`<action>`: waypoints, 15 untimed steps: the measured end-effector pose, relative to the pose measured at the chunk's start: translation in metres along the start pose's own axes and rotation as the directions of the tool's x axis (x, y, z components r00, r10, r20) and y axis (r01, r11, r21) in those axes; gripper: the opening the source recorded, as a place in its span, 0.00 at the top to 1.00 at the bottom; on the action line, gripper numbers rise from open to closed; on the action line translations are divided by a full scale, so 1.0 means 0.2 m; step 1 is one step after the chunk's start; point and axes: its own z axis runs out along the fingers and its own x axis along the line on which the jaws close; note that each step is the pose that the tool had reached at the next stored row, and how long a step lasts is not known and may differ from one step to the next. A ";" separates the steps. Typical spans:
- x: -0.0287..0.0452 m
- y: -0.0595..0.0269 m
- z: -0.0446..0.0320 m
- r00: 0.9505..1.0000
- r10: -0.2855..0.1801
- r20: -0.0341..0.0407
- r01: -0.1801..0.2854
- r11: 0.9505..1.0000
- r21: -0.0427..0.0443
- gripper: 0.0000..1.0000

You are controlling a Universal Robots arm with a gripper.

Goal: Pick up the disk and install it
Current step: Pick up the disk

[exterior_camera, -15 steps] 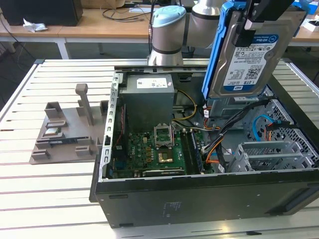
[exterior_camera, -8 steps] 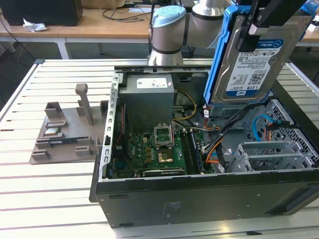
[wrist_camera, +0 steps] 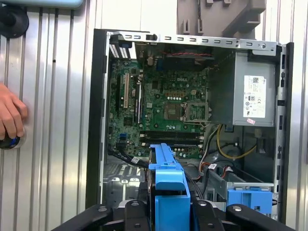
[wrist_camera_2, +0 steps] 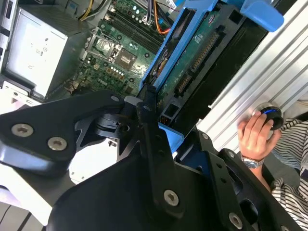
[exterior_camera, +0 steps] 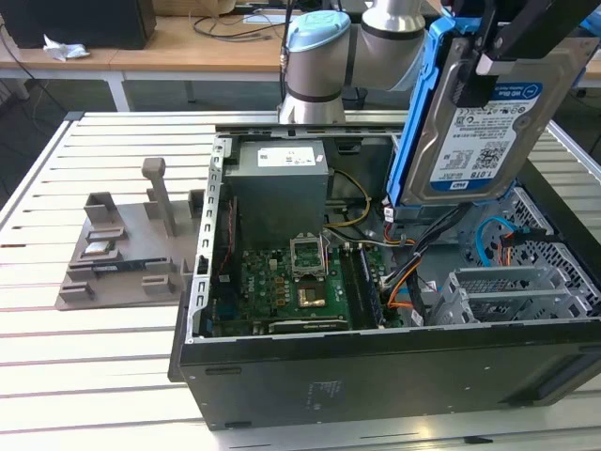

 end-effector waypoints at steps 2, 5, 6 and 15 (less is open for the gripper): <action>0.010 0.000 0.000 1.000 0.000 0.000 0.000 1.000 0.000 0.64; 0.027 0.000 0.000 1.000 0.000 0.000 0.000 1.000 0.000 0.64; 0.031 0.000 0.000 1.000 0.000 0.000 0.000 1.000 0.000 0.64; 0.092 0.001 0.001 1.000 0.000 0.000 0.000 1.000 0.000 0.64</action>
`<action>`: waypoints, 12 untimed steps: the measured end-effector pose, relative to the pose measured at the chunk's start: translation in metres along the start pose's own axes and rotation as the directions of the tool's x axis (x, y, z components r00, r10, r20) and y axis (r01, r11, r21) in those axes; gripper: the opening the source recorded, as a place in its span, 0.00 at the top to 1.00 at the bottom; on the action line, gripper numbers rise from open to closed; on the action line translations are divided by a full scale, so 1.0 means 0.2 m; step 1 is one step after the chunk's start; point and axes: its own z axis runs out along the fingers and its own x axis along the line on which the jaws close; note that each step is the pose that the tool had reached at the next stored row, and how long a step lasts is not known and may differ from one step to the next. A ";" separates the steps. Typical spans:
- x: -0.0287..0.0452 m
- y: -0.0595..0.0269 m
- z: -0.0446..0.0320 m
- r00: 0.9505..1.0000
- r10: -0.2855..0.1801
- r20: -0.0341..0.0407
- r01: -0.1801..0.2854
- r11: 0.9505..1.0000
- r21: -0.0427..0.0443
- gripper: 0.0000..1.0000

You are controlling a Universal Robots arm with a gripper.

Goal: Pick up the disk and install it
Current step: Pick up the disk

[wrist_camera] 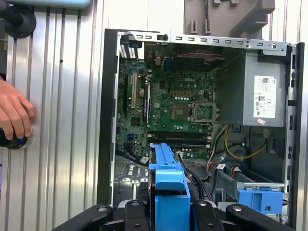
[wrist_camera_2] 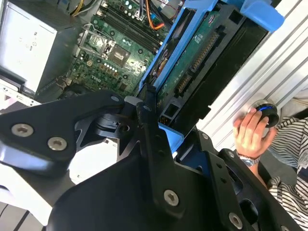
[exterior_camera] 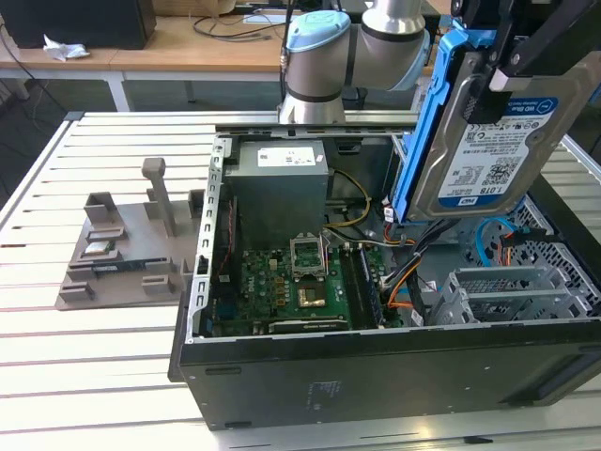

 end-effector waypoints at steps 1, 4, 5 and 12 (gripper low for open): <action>0.006 0.000 0.000 1.000 0.000 0.000 0.000 1.000 0.000 0.64; 0.028 0.001 0.000 1.000 0.000 0.000 0.000 1.000 0.000 0.64; 0.036 0.001 0.000 1.000 0.000 0.000 0.000 1.000 0.000 0.64; 0.106 0.001 0.000 1.000 0.000 0.000 0.000 1.000 0.000 0.64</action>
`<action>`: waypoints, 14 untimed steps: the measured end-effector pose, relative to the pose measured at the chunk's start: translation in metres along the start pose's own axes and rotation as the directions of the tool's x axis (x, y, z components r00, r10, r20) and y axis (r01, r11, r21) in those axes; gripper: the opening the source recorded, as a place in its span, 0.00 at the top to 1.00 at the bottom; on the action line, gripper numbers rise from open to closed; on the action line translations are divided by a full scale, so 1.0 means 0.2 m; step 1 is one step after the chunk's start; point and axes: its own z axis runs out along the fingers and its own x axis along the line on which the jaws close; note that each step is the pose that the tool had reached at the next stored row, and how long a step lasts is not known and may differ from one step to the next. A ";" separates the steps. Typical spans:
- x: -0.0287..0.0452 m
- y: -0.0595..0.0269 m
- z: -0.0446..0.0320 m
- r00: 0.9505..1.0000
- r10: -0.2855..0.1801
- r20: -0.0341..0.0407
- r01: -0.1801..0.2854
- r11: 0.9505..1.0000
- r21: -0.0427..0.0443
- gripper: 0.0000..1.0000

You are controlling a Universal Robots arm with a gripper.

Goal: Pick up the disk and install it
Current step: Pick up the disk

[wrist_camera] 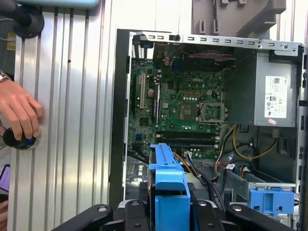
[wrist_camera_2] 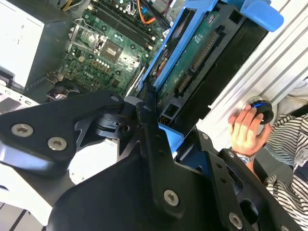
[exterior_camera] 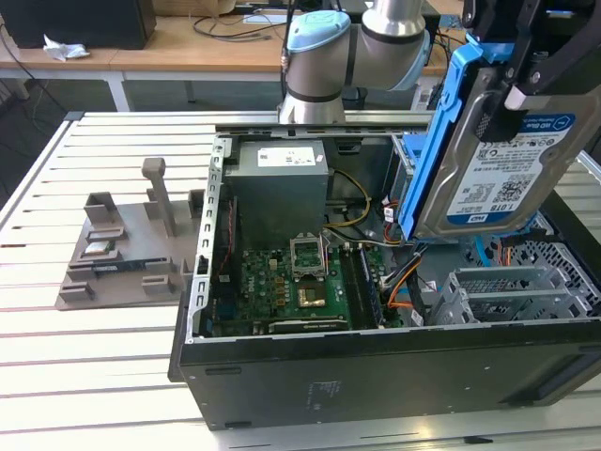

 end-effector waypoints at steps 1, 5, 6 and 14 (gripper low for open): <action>0.002 0.000 0.000 1.000 0.000 0.000 0.000 1.000 0.000 0.64; 0.002 -0.001 0.000 1.000 0.000 0.000 0.000 1.000 0.000 0.64; 0.002 -0.001 0.000 1.000 0.000 0.000 0.000 1.000 0.000 0.64; 0.001 -0.070 0.007 0.997 0.076 0.002 -0.076 0.997 0.000 0.64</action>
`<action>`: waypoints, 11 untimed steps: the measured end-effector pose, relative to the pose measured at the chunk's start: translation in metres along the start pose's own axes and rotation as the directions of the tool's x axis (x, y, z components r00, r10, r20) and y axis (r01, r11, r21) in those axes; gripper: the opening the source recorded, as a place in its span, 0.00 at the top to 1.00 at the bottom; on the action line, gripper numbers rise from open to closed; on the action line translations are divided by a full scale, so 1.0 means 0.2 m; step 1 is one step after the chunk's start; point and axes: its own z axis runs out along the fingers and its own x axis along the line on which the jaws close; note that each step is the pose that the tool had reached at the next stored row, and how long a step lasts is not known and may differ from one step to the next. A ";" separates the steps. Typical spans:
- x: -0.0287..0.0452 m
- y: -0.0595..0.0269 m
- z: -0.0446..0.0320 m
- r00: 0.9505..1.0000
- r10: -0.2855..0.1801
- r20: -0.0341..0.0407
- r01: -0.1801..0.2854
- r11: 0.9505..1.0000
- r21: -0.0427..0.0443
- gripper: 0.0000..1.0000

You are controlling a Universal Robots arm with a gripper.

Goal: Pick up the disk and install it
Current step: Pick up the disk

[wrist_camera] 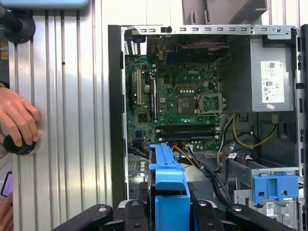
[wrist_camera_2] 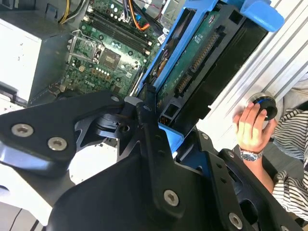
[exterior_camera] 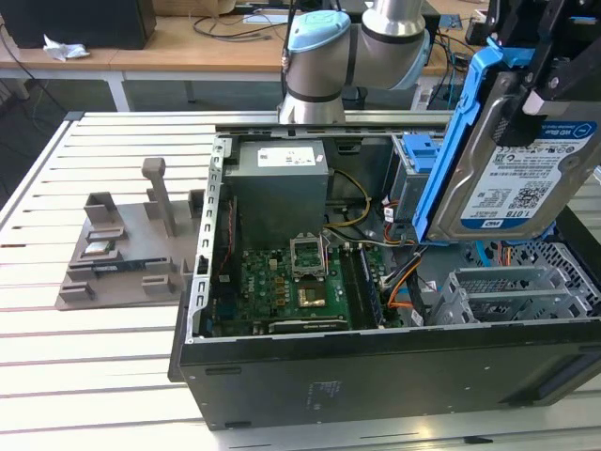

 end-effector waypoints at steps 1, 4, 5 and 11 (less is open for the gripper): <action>-0.001 -0.007 0.001 1.000 0.000 0.000 0.000 1.000 0.000 0.64; -0.005 -0.028 0.003 1.000 0.000 0.000 0.000 1.000 -0.001 0.64; -0.006 -0.036 0.005 1.000 0.000 0.000 0.000 1.000 -0.001 0.64; -0.008 -0.082 0.031 1.000 0.000 -0.001 0.000 1.000 -0.002 0.64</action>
